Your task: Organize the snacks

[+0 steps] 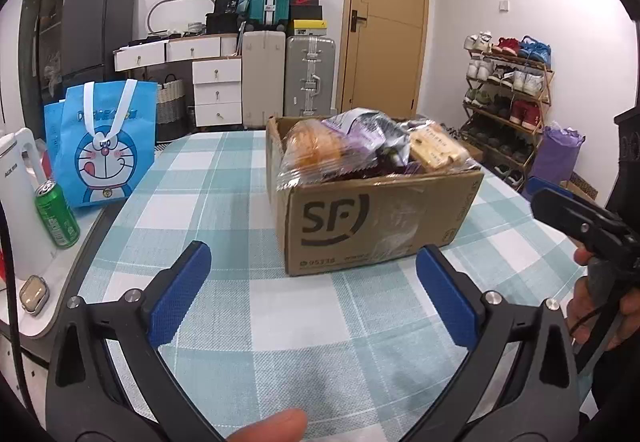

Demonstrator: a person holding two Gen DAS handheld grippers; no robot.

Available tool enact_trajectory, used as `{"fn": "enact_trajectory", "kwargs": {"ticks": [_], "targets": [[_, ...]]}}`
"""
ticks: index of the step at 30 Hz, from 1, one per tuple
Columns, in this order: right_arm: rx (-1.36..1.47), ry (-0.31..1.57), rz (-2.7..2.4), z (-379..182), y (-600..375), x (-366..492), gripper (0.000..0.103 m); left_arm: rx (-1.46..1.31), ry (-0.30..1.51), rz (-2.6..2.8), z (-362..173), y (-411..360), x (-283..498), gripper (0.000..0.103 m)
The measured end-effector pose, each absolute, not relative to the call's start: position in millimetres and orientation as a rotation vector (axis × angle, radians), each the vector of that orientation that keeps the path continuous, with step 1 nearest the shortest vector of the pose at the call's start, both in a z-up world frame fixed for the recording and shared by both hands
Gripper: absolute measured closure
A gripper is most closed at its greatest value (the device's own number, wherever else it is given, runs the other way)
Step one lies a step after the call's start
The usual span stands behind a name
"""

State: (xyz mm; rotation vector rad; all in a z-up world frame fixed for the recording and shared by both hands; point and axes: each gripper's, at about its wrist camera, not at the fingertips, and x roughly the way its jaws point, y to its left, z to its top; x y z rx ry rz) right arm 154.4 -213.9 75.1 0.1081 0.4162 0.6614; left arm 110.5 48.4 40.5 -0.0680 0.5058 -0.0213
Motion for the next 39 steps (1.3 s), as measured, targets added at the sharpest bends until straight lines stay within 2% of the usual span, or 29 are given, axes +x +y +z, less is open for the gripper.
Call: {"fn": "enact_trajectory", "kwargs": {"ticks": [39], "targets": [[0.058,0.383,0.608,62.2,-208.6,141.5,0.0,-0.083,0.477,0.025,27.6,53.9,105.5,0.001]]}}
